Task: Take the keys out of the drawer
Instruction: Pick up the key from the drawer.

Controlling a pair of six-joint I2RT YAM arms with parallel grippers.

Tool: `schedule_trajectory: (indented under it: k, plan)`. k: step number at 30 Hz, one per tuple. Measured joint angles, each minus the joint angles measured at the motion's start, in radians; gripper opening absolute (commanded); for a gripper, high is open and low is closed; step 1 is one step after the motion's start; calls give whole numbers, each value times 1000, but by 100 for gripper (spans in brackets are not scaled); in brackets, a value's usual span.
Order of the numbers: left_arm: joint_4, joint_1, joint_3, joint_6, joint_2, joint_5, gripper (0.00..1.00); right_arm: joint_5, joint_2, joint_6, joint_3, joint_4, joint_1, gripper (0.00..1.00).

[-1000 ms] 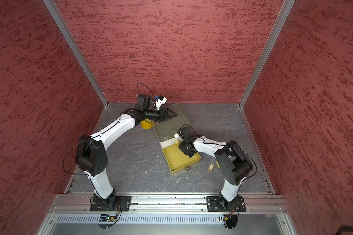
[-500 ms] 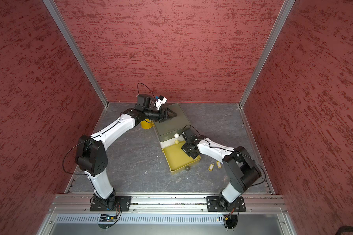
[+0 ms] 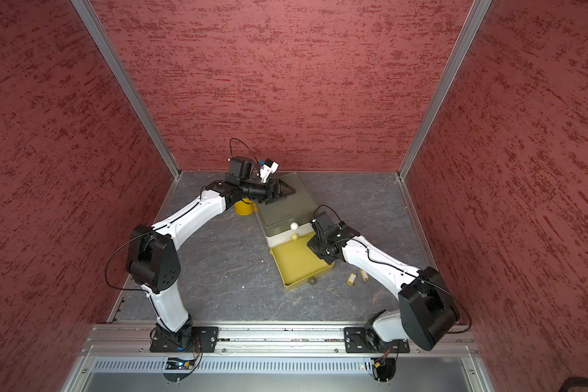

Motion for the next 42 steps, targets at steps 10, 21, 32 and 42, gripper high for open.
schedule_trajectory:
  k: [10, 21, 32, 42]
  plan:
    - [-5, -5, 7, -6, 0, -14, 78, 19, -56, 0, 0, -41, 0, 0]
    - [-8, -14, 9, -27, -6, -45, 78, 43, -151, -5, 0, -92, -3, 0]
    - [-38, -31, 21, -39, -14, -73, 78, 62, -294, -31, -3, -155, -106, 0]
    - [-71, -40, 20, -40, -27, -86, 79, 0, -369, -100, -61, -169, -322, 0]
